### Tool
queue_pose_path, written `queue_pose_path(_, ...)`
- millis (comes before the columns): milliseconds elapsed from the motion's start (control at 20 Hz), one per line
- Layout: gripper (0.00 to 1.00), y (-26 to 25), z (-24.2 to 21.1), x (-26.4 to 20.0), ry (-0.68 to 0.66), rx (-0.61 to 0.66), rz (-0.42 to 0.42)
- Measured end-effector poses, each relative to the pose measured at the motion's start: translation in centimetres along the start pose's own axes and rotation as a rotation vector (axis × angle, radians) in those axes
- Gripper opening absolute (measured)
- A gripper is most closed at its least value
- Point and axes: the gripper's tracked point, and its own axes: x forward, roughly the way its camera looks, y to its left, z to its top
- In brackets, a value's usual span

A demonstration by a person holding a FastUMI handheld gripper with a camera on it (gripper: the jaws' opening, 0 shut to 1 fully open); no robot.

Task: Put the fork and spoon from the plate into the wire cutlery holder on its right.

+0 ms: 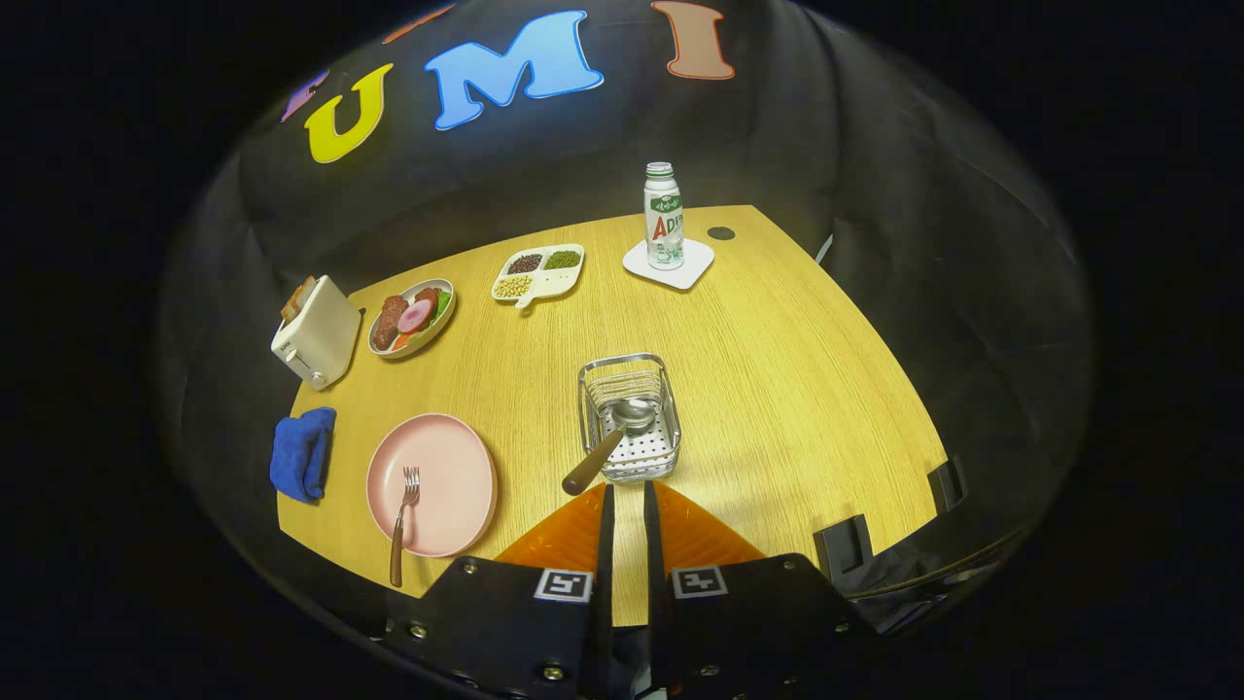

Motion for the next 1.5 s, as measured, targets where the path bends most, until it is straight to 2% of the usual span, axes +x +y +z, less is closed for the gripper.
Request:
queue_pose_path(250,0.16,1.3,2.2,-0.9,-0.096,-0.036,0.007)
queue_pose_path(500,0.16,5.0,4.6,-2.0,-0.218,-0.107,0.062)
queue_pose_path(750,0.16,10.1,4.6,-2.1,-0.241,-0.164,0.134)
queue_pose_path(1100,0.16,17.0,1.3,-0.4,-0.191,-0.205,0.234)
queue_pose_path(1500,0.16,23.3,-6.1,1.9,-0.046,-0.24,0.321)
